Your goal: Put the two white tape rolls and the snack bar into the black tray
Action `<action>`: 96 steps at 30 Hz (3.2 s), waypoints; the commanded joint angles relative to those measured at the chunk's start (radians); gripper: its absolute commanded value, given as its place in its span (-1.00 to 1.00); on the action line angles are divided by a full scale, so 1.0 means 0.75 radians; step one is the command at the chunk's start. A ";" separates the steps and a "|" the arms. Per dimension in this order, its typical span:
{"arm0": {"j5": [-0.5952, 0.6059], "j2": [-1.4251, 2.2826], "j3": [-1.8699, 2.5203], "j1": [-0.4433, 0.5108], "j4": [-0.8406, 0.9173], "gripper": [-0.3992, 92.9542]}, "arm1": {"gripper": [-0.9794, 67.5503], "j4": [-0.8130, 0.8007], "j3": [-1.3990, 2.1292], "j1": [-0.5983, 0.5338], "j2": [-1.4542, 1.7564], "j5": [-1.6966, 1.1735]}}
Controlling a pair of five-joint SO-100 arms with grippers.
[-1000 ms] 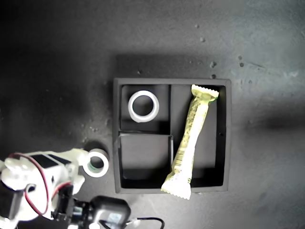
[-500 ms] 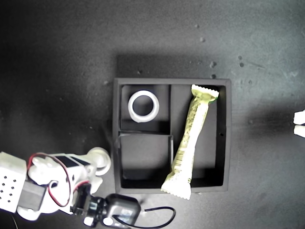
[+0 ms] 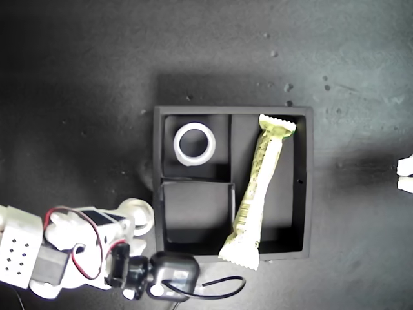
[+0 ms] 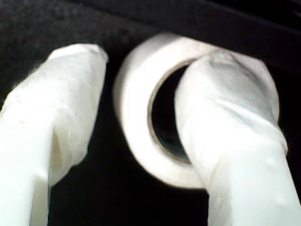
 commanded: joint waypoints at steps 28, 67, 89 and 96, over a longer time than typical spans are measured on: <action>0.411 -0.219 -1.313 -0.223 1.078 -0.99 | -0.97 -0.188 0.080 -0.055 0.012 -0.135; 0.434 -0.657 -1.953 -0.219 1.282 -0.45 | -0.97 -0.207 0.102 -0.059 0.012 -0.209; 0.640 2.199 1.379 -0.714 0.399 -0.99 | -0.98 0.127 0.419 0.192 0.155 -0.180; 0.704 2.540 1.589 -0.710 0.517 -0.99 | -0.98 0.284 0.419 0.325 0.155 -0.295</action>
